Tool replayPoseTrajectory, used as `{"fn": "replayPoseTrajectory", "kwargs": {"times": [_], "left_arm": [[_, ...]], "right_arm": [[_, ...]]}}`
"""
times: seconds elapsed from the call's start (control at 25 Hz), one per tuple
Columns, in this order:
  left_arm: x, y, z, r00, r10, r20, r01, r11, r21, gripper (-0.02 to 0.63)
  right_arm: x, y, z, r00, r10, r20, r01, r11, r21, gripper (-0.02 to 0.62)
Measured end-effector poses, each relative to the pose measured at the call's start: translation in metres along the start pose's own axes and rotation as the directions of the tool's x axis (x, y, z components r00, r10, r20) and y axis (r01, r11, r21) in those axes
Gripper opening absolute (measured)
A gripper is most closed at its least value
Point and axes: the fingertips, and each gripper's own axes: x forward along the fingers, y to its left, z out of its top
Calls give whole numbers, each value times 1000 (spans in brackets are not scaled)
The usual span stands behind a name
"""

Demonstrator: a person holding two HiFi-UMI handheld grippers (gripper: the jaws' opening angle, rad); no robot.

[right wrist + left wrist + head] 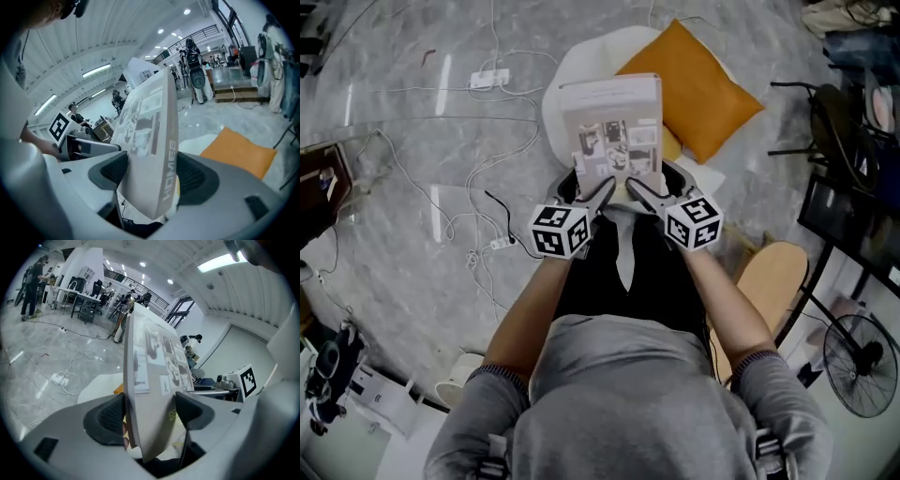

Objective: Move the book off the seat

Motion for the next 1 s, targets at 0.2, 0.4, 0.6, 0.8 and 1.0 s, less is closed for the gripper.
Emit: {"fn": "replayPoseTrajectory", "kwargs": {"times": [0.2, 0.4, 0.6, 0.8, 1.0], "left_arm": [[-42, -32, 45, 998, -57, 40, 52, 993, 104, 350], [-72, -83, 90, 984, -156, 89, 133, 965, 227, 350], [-90, -118, 126, 955, -287, 78, 247, 910, 335, 350], [-93, -191, 119, 912, -404, 64, 342, 840, 422, 348], [-101, -241, 115, 866, -499, 41, 419, 767, 486, 348]], "right_arm": [[-36, 39, 41, 994, -44, 98, 46, 999, -17, 342], [-90, 63, 84, 970, -100, 221, 114, 992, -48, 342], [-126, 81, 111, 920, -187, 344, 214, 976, -44, 341], [-200, 77, 104, 853, -278, 441, 321, 947, -23, 339], [-252, 82, 99, 782, -367, 504, 417, 909, 14, 339]]}}
